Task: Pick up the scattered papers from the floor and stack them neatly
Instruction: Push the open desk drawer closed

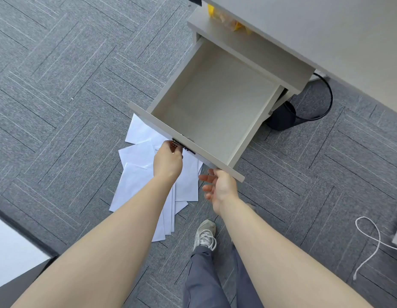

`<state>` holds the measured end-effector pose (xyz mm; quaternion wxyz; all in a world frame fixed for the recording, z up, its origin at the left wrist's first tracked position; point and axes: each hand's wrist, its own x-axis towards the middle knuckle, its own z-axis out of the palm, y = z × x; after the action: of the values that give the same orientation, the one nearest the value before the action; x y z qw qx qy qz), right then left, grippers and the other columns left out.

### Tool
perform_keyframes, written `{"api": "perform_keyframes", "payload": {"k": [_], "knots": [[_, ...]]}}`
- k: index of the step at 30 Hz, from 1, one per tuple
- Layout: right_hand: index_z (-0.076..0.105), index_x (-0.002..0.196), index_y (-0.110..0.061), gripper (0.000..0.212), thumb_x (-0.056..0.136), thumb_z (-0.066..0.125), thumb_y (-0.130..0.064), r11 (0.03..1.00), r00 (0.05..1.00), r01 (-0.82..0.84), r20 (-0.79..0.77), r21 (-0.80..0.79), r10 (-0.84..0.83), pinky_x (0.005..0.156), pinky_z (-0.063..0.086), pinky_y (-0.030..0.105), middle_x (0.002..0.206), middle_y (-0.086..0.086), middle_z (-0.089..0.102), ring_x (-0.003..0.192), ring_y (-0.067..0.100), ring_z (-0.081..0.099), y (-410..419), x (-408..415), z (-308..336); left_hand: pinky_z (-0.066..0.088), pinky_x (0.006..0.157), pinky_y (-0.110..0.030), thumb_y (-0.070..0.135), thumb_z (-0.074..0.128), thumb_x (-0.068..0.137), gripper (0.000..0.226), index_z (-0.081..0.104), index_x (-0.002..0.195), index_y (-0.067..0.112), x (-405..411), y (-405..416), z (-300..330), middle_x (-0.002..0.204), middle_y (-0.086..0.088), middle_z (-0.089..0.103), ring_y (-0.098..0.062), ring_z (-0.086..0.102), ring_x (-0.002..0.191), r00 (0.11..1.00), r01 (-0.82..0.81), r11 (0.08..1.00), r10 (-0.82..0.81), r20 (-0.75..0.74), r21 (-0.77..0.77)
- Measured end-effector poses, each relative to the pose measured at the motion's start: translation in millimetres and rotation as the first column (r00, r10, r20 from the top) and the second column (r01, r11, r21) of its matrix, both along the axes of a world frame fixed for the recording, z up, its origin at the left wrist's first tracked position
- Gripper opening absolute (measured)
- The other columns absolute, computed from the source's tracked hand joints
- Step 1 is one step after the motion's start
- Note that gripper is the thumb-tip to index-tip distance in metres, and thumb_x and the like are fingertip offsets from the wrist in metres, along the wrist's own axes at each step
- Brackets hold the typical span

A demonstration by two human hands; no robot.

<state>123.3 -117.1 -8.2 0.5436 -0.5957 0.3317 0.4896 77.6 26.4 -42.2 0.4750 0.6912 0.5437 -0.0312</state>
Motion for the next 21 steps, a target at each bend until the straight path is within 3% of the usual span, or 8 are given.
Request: {"api": "perform_keyframes", "payload": {"k": [9, 21], "knots": [[0.051, 0.087, -0.017, 0.015, 0.098, 0.043, -0.022, 0.999, 0.999, -0.041, -0.010, 0.031, 0.042, 0.038, 0.025, 0.018, 0.079, 0.006, 0.067, 0.048, 0.015, 0.043, -1, 47, 6, 0.050, 0.086, -0.044, 0.038, 0.045, 0.094, 0.029, 0.057, 0.107, 0.015, 47, 1, 3, 0.106, -0.004, 0.068, -0.029, 0.067, 0.097, 0.999, 0.012, 0.995, -0.007, -0.048, 0.095], [0.053, 0.090, -0.018, 0.015, 0.099, 0.045, -0.026, 0.994, 0.995, -0.091, -0.034, 0.065, 0.094, 0.039, 0.025, 0.019, 0.074, 0.003, 0.067, 0.044, 0.012, 0.040, 1, 109, 6, 0.050, 0.087, -0.044, 0.035, 0.043, 0.094, 0.030, 0.058, 0.111, 0.015, 108, -2, 8, 0.110, -0.004, 0.068, -0.028, 0.067, 0.099, 0.997, -0.062, 0.992, 0.066, -0.033, 0.108]]}}
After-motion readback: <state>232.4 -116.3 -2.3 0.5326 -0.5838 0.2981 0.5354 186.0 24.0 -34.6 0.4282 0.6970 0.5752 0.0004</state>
